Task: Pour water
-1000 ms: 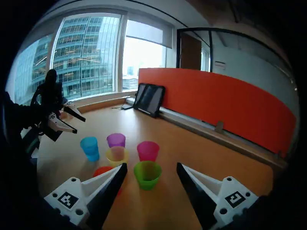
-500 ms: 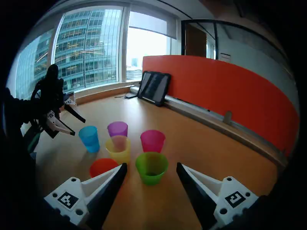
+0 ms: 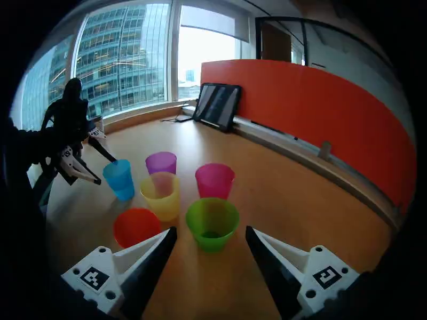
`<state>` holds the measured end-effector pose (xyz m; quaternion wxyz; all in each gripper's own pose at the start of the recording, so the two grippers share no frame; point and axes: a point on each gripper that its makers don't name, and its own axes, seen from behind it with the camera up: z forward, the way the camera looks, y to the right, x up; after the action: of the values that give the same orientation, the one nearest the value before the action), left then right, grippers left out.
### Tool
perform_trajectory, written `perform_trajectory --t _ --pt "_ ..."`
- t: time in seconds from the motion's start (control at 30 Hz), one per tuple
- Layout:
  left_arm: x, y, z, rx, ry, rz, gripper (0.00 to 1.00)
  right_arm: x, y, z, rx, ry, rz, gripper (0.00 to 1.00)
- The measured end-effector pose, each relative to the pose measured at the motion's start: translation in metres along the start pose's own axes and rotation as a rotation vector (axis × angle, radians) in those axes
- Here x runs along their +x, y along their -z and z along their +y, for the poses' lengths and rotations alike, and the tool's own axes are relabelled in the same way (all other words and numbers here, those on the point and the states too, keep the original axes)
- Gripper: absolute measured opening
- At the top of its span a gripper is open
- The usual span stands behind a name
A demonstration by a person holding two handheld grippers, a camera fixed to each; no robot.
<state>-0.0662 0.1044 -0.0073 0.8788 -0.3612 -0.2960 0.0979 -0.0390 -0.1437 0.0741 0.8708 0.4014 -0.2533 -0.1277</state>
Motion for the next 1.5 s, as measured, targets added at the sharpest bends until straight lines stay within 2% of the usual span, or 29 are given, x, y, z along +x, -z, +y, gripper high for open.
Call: perform_trajectory --t 0.77,0.93,1.13,1.5 --pt "0.011 -0.032 0.000 -0.029 0.001 0.008 0.97 -0.014 -0.034 0.000 0.020 0.005 -0.056 1.00" --pt "0.008 -0.035 -0.002 -0.023 -0.001 0.003 0.97 -0.014 -0.036 0.000 0.023 0.002 -0.057 1.00" --pt "0.007 -0.037 0.000 -0.027 -0.003 0.001 0.86 -0.015 -0.038 0.001 0.024 0.002 -0.060 1.00" --pt "0.007 -0.036 0.000 -0.024 -0.001 0.005 0.85 -0.014 -0.048 0.000 0.025 0.006 -0.066 1.00"
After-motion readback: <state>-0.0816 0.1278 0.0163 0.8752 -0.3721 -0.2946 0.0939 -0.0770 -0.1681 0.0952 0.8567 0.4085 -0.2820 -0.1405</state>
